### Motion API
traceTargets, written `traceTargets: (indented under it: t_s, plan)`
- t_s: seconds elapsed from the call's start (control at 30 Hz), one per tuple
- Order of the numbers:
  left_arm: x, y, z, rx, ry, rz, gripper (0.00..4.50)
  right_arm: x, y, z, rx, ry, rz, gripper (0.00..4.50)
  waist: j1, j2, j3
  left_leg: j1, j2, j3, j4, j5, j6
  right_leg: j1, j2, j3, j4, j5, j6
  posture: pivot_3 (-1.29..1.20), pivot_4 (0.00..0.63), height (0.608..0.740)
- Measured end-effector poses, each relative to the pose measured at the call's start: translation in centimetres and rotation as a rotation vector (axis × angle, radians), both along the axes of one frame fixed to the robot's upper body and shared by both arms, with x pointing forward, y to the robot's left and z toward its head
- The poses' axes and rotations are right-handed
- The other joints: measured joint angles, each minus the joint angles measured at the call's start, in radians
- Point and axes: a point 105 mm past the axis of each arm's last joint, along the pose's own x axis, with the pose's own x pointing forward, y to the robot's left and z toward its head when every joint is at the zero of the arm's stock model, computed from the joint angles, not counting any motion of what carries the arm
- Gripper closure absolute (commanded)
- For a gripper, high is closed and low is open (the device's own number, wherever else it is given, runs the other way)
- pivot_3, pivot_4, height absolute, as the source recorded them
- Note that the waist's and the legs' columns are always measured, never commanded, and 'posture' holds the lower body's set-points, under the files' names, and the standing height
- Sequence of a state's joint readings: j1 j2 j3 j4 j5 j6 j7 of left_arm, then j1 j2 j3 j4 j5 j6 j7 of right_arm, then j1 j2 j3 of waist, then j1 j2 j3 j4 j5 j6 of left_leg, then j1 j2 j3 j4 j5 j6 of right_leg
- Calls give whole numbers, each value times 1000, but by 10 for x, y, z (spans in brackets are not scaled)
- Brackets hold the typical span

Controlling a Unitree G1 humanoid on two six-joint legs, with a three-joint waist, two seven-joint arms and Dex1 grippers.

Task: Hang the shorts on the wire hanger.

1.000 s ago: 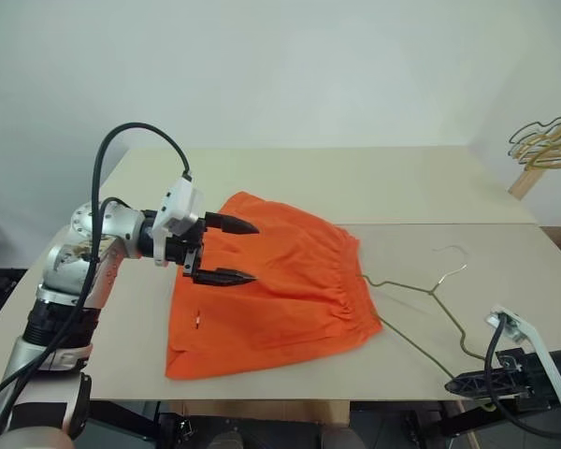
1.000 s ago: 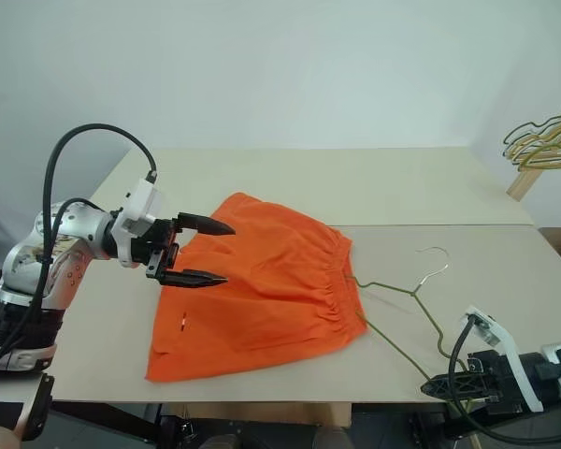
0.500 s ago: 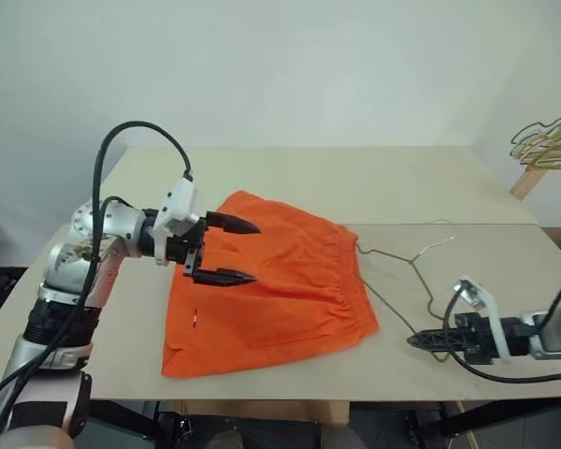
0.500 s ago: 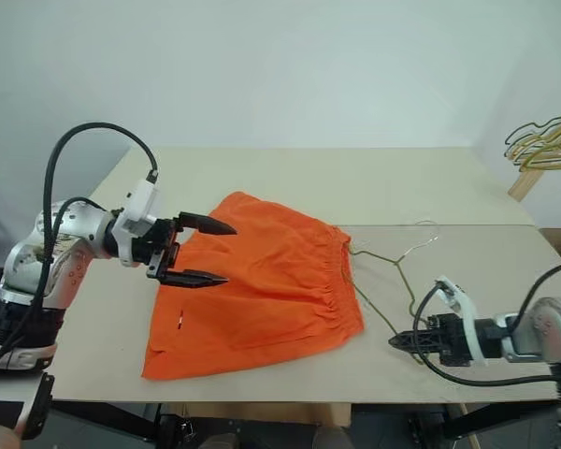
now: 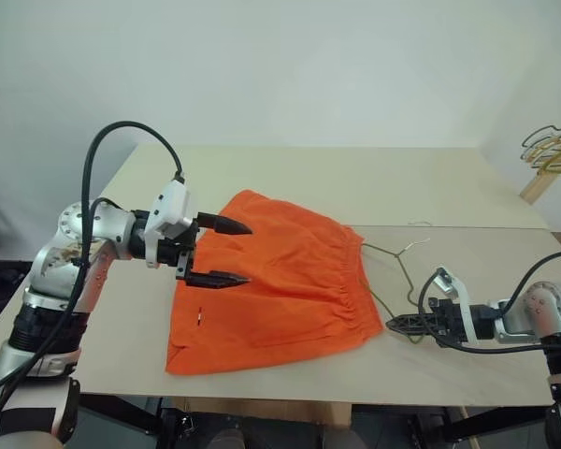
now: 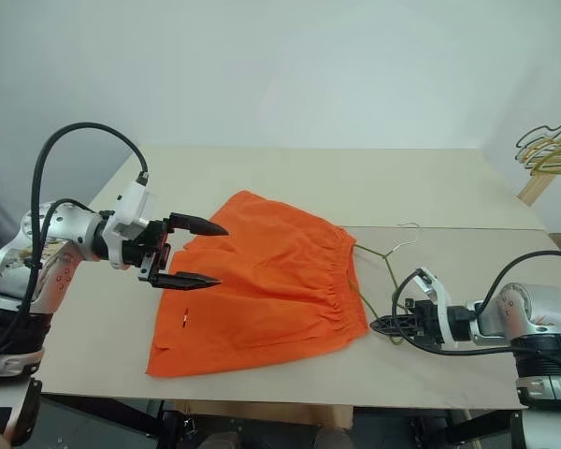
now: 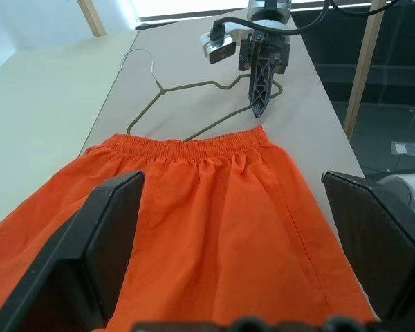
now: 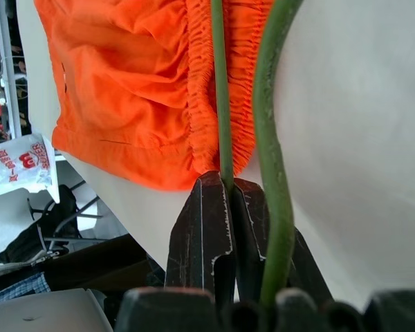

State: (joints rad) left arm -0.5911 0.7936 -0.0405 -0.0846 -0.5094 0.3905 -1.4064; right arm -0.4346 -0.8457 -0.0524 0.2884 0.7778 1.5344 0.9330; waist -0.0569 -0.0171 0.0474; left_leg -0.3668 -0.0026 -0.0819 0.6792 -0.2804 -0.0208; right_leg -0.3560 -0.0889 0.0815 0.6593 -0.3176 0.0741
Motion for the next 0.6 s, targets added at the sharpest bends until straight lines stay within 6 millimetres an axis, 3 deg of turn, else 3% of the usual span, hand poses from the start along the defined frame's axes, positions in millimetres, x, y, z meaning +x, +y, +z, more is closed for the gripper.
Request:
traceTargets:
  t_s: [0.2,0.33,0.6]
  plan:
    - [-2,0,1,9,-6,-3,43,2,3,3,26,-8,8,4500,14,0,0,0,0,0,0,0,0,0,0,0,1,0,0,26,23,740]
    - [-2,0,1,13,-8,-4,43,16,11,-4,81,10,-32,4500,13,0,0,1,0,1,0,0,0,0,0,0,1,0,0,30,21,740]
    - [-3,4,2,30,-8,-6,43,6,19,-2,153,17,30,4500,19,0,0,0,0,0,1,0,0,-1,0,-1,2,0,0,68,4,740]
